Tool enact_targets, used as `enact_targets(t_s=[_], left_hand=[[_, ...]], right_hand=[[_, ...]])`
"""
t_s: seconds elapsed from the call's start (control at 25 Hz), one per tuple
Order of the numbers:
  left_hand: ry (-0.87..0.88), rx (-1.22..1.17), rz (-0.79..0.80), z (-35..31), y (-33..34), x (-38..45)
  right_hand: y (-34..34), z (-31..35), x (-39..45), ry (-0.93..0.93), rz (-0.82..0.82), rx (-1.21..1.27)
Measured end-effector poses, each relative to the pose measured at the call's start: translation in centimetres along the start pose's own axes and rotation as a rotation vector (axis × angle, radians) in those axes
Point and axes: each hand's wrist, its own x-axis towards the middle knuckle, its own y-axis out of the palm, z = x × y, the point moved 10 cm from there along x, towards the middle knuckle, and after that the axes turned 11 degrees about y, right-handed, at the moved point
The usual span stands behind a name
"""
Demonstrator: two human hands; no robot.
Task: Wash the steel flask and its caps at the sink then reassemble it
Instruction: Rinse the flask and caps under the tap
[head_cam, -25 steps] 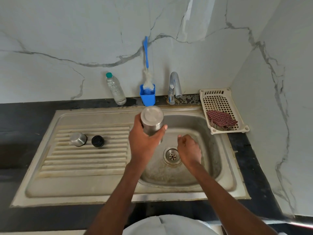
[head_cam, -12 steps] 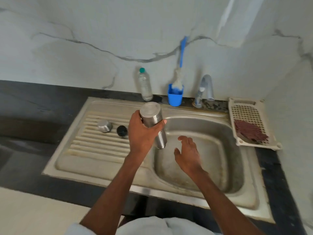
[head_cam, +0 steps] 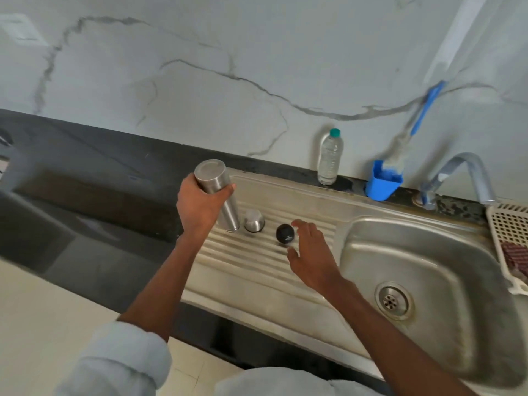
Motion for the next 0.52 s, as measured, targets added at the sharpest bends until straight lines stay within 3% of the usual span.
enact_targets(t_s=[0.2, 0.52], left_hand=[[0.030, 0.012, 0.062, 3.0, -0.1, 2.9], [0.085, 0.018, 0.121, 5.8, 0.8, 2.9]], right_hand=[[3.0, 6.1, 3.9, -0.089, 0.007, -0.158], [6.8, 9.5, 6.8, -0.101, 0.065, -0.276]])
